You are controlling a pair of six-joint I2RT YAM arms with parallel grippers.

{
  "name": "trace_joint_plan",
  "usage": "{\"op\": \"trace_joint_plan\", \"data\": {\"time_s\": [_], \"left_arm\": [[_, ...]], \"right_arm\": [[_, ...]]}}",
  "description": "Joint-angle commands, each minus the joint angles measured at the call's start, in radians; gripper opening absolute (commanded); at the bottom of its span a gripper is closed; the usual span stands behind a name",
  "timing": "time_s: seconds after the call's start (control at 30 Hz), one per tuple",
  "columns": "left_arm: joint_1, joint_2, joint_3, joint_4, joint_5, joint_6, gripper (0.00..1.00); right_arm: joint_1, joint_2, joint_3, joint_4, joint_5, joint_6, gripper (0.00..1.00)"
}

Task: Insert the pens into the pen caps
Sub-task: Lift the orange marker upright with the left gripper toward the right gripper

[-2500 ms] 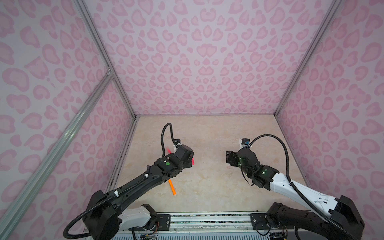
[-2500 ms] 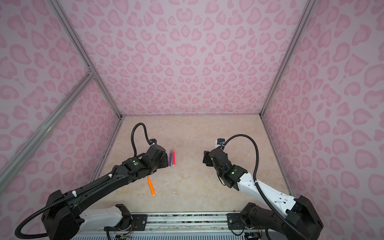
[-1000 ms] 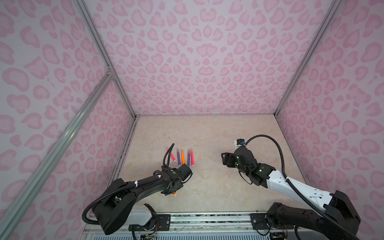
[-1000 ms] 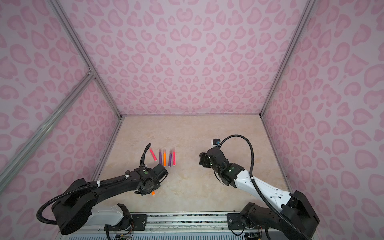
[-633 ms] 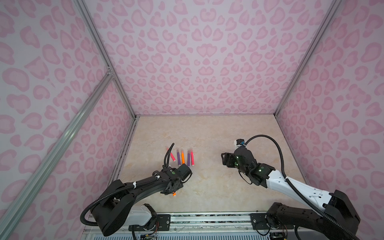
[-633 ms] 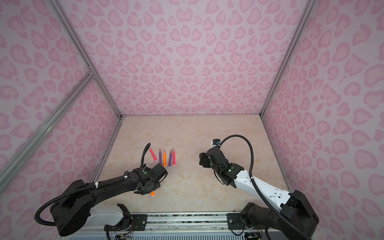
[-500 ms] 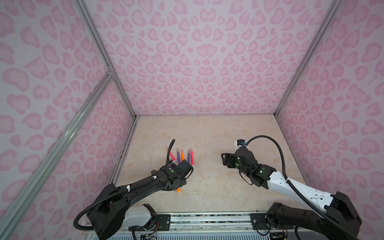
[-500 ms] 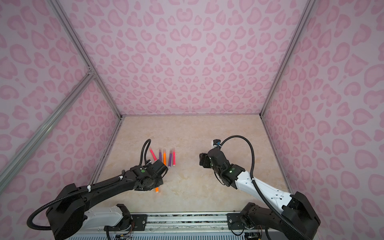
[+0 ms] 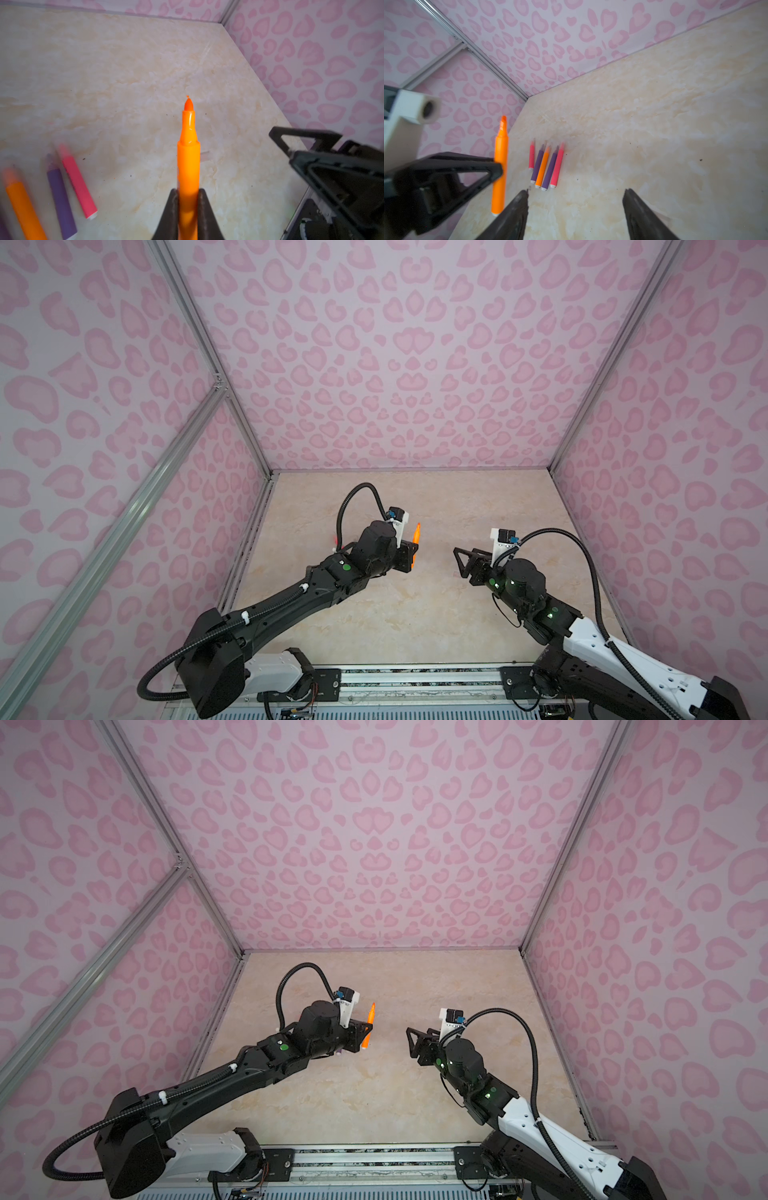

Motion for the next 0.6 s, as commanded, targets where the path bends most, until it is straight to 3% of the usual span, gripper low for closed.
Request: {"op": "trace_joint_plan", "data": {"time_s": [0.0, 0.1, 0.37, 0.57], "left_arm": [[-0.030, 0.018, -0.077, 0.277, -0.006, 0.172, 0.04], [-0.037, 0.015, -0.102, 0.306, 0.030, 0.182, 0.04], [-0.091, 0.012, -0.096, 0.291, -0.033, 0.201, 0.04], [-0.133, 0.011, -0.086, 0.283, -0.067, 0.212, 0.04]], "right_arm": [[0.000, -0.019, -0.027, 0.147, -0.084, -0.003, 0.70], [0.000, 0.022, -0.010, 0.159, -0.131, 0.010, 0.69], [0.006, 0.137, 0.038, 0.189, -0.272, 0.011, 0.68], [0.009, 0.184, 0.047, 0.205, -0.290, 0.027, 0.55]]}}
